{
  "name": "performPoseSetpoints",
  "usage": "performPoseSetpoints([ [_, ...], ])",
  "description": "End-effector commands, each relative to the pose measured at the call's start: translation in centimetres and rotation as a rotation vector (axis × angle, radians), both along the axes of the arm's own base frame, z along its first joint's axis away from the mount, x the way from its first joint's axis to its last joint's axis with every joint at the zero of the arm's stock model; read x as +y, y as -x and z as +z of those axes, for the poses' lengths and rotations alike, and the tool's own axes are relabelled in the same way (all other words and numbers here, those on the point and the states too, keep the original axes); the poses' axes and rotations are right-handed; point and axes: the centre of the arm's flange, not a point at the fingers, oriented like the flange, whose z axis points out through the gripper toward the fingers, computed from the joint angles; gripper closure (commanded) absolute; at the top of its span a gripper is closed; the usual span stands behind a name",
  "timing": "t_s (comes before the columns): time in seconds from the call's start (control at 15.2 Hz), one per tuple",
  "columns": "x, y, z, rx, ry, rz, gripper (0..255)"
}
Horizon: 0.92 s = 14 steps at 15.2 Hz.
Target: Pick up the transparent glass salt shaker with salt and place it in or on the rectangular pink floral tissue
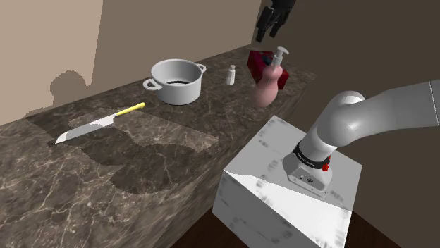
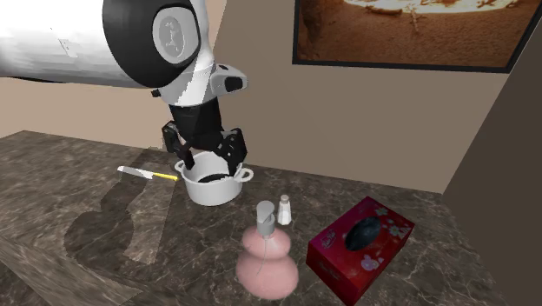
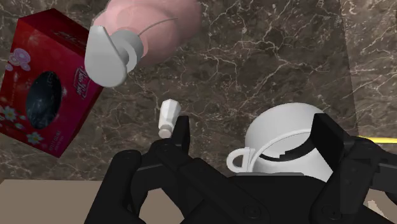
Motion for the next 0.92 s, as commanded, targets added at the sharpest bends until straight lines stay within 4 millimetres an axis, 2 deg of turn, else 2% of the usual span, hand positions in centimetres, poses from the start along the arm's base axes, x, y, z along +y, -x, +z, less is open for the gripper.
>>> performPoseSetpoints([
  [0.0, 0.0, 0.0, 0.0, 0.000, 0.000, 0.000, 0],
  [0.86, -8.6, -8.0, -12.6, -0.051, -0.048, 0.005, 0],
])
